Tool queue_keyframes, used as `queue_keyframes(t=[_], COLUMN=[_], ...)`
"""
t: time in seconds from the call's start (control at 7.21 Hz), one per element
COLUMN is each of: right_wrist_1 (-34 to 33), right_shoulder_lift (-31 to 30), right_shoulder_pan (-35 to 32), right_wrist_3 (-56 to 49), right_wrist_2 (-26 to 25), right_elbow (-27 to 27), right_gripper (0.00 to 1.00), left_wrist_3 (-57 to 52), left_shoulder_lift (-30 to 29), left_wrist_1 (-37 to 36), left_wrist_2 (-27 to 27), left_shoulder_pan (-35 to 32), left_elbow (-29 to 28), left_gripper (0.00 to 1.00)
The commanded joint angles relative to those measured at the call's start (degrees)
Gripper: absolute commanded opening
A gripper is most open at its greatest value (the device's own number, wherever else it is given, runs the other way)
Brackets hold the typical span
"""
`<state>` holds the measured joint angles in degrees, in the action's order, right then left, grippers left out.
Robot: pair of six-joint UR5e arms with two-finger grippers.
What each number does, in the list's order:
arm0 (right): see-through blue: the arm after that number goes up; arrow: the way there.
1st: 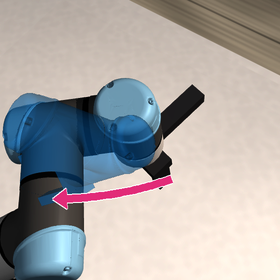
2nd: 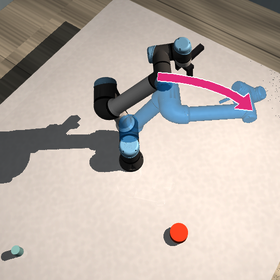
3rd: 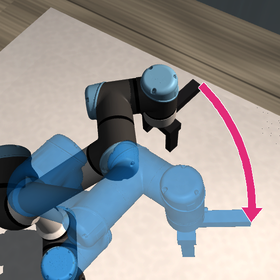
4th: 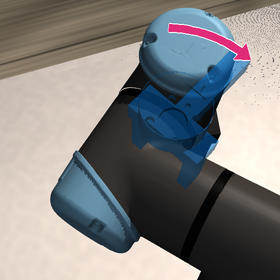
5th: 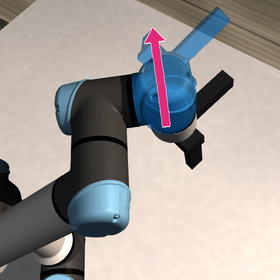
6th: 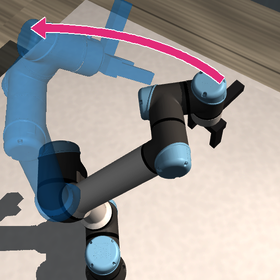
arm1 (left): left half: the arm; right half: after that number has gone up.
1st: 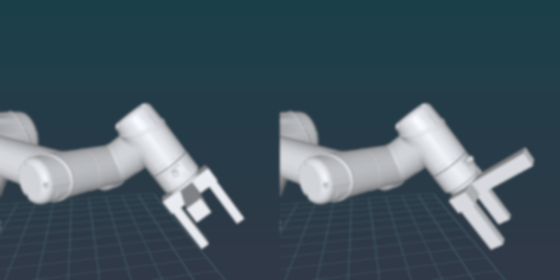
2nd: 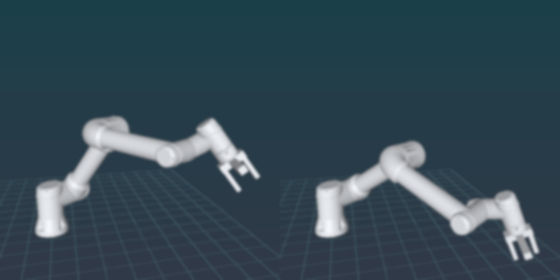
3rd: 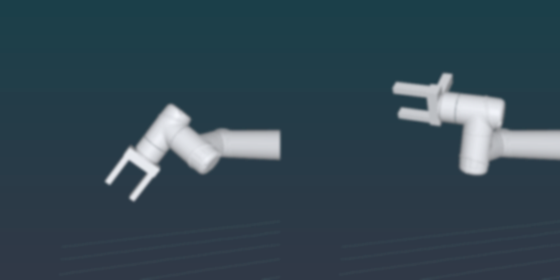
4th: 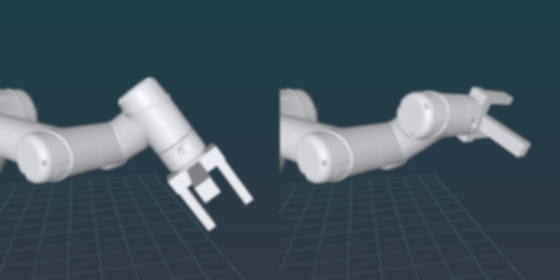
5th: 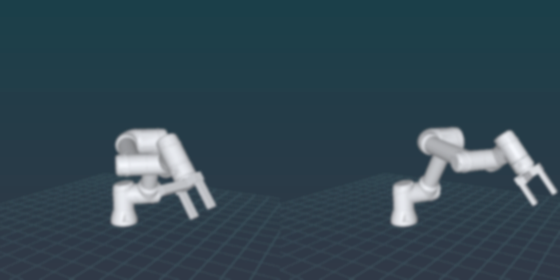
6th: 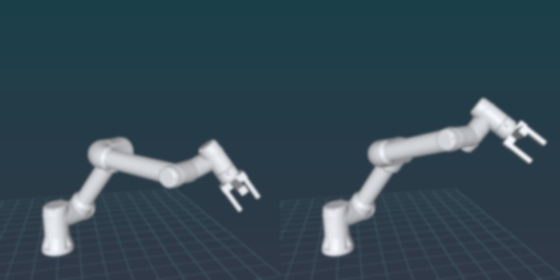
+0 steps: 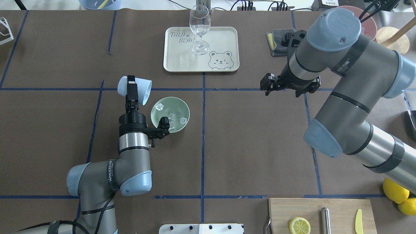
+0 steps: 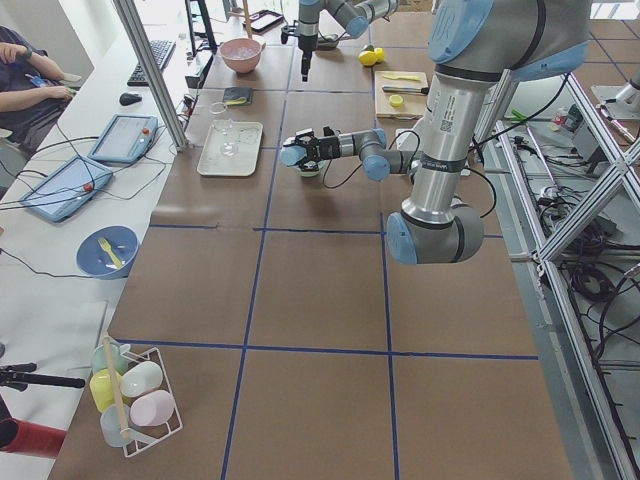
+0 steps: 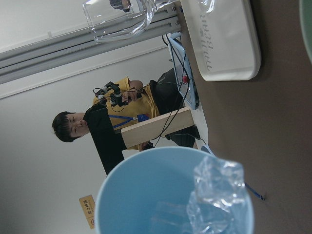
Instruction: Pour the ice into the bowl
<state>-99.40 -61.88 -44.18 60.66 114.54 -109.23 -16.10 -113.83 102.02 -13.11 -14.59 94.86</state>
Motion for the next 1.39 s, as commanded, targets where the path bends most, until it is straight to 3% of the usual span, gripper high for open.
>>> queue_keyframes(t=[0.0, 0.83, 1.25], right_wrist_1=[0.00, 0.00, 0.00], right_shoulder_lift=[0.00, 0.00, 0.18], right_shoulder_pan=[-0.03, 0.05, 0.06], right_wrist_3=[0.07, 0.07, 0.07], right_wrist_2=[-0.01, -0.01, -0.01], right_elbow=[-0.02, 0.07, -0.02], right_gripper=[1.00, 1.00, 1.00], left_wrist_3=[-2.60, -2.53, -1.05], left_shoulder_lift=[-0.08, 0.62, 9.99], left_wrist_1=[-0.60, -0.42, 0.72], left_wrist_2=[0.72, 0.72, 0.72], left_shoulder_pan=[0.00, -0.18, -0.44], left_elbow=[-0.03, 0.76, 6.89], left_gripper=[0.00, 0.00, 0.00])
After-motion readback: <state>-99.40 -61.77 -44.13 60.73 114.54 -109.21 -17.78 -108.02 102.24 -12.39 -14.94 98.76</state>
